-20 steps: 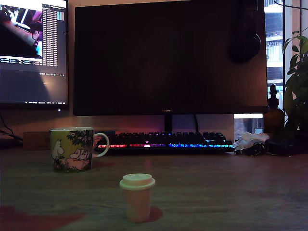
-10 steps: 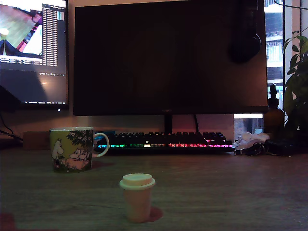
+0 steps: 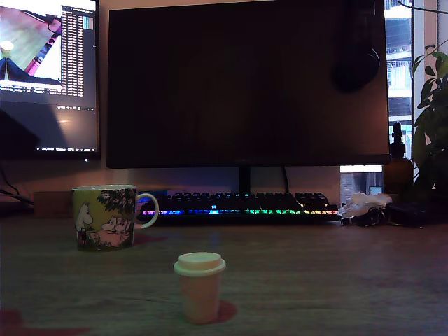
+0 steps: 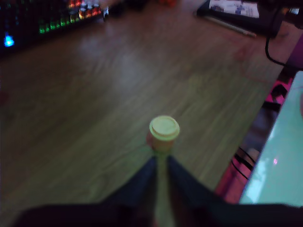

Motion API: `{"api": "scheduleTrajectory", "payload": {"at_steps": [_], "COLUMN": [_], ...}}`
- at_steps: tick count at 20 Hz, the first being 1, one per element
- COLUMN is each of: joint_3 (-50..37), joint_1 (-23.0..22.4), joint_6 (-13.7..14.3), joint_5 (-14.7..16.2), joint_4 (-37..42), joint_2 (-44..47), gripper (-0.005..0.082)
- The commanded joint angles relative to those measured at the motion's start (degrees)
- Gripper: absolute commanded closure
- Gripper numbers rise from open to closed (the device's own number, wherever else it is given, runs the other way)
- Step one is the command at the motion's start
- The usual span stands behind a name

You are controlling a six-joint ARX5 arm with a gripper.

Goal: Pick up the coffee capsules on the table and drop them inside the coffee cup

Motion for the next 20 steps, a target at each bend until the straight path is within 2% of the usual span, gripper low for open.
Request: {"api": "scheduleTrajectory", "payload": {"at_steps": [1,4,5,7,10,15,17,20], "joint_3": [-3.08,-4.81,-5.01,-5.11,-5.11,-5.11,-5.11,-5.11], "joint_1": [-0.15,-0.13,-0.13,-0.13,-0.13,-0.15,-0.13,-0.07], "joint_6": [0.57,0.66,1.64,3.21,3.61,5.44,8.57,10.29], "joint_5": [-0.74,-1.01,-1.2,-1.22,-1.18,-0.83,-0.57,1.03], "joint_4": [1.33,4.74,5.44,6.86,8.37,15.8,20.76,26.08], "joint_2": [1.62,2.12,2.12,2.12,3.21,10.1,13.97,20.46], "gripper": [0.0456,0.0322,0.0306,0.0304,0.0301,0.0301,0.0302,0.0302]}}
